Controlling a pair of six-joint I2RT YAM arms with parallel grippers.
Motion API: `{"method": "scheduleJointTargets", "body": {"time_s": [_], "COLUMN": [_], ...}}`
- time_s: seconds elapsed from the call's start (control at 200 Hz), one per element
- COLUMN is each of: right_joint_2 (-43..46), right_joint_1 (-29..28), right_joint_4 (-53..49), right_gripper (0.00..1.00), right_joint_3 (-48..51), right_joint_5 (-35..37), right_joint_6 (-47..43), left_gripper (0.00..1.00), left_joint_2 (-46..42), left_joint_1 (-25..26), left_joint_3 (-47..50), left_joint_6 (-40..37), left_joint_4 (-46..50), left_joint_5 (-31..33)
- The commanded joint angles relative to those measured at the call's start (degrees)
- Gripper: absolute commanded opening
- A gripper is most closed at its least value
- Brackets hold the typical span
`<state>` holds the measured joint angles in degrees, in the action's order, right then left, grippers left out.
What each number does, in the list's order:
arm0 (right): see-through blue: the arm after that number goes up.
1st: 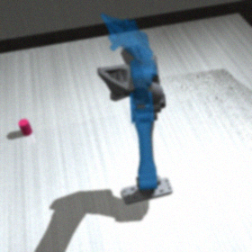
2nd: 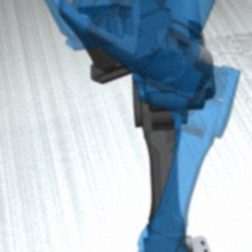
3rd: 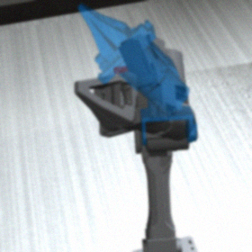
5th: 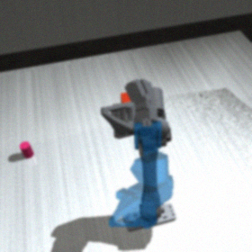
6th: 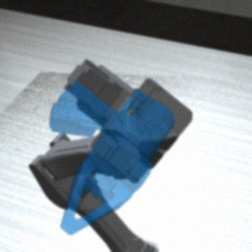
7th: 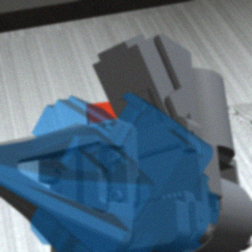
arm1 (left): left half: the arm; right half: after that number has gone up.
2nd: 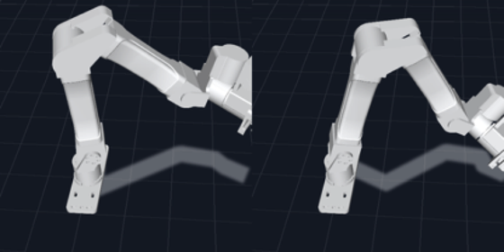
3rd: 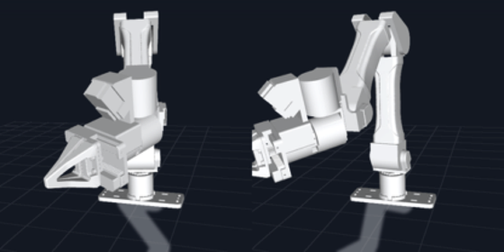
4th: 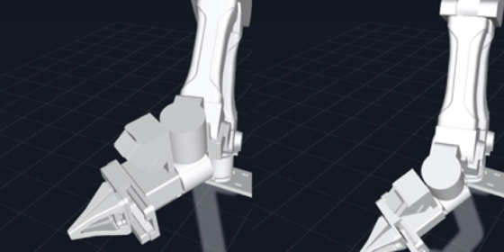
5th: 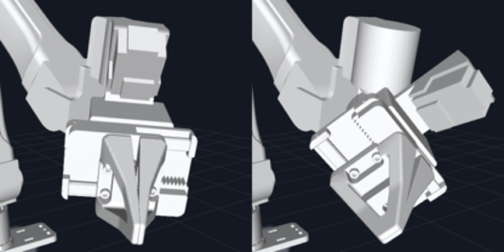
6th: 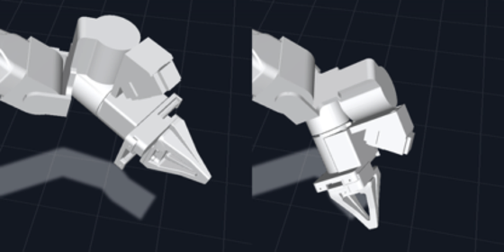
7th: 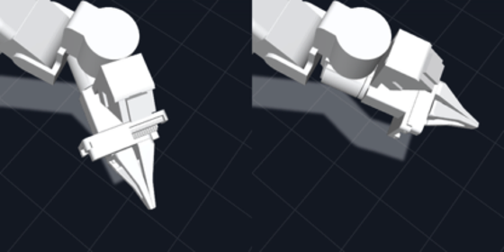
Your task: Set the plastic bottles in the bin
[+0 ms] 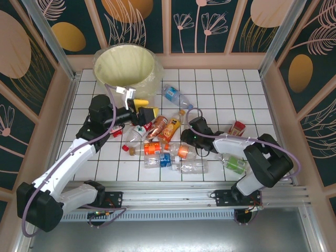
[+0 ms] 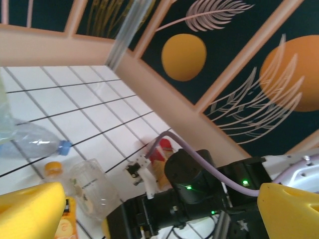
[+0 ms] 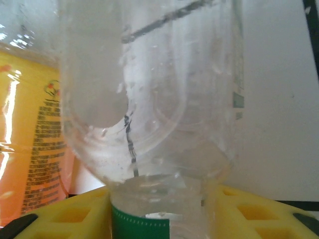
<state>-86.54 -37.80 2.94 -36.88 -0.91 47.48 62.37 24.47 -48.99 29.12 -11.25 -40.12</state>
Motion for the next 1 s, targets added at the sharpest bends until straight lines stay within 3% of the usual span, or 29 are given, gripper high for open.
{"method": "scheduleJointTargets", "body": {"time_s": [0.0,0.14,0.4,0.53,0.696,0.836,0.996], "right_joint_2": [3.48,9.14,22.4,27.66,31.28,32.63,32.87], "right_joint_1": [0.9,2.69,4.27,4.56,4.49,4.51,4.49], "right_joint_4": [2.06,1.41,0.11,-1.34,-3.46,-3.15,-2.94], "right_gripper": [0.47,0.44,0.43,0.43,0.42,0.42,0.42], "right_joint_3": [1.2,2.75,4.26,3.39,1.0,-0.23,-1.56], "right_joint_5": [2.62,2.75,1.99,-2.05,-6.21,-13.1,-18.78], "right_joint_6": [-2.73,-5.08,-14.44,-19.15,-21.8,-22.97,-22.53], "left_gripper": [0.99,0.99,0.99,0.99,0.99,0.99,0.99], "left_joint_2": [0.0,-1.7,5.28,10.71,15.79,19.75,23.5], "left_joint_1": [0.32,0.4,0.88,2.79,8.05,9.49,10.71], "left_joint_3": [2.23,4.91,-2.04,-3.72,-9.38,-9.58,-10.95], "left_joint_6": [3.54,7.83,12.69,18.53,15.98,18.7,18.9], "left_joint_4": [-9.46,-17.39,-9.06,-13.4,-9.01,-16.61,-18.35], "left_joint_5": [-5.74,-5.42,0.4,-2.38,2.07,0.43,1.11]}}
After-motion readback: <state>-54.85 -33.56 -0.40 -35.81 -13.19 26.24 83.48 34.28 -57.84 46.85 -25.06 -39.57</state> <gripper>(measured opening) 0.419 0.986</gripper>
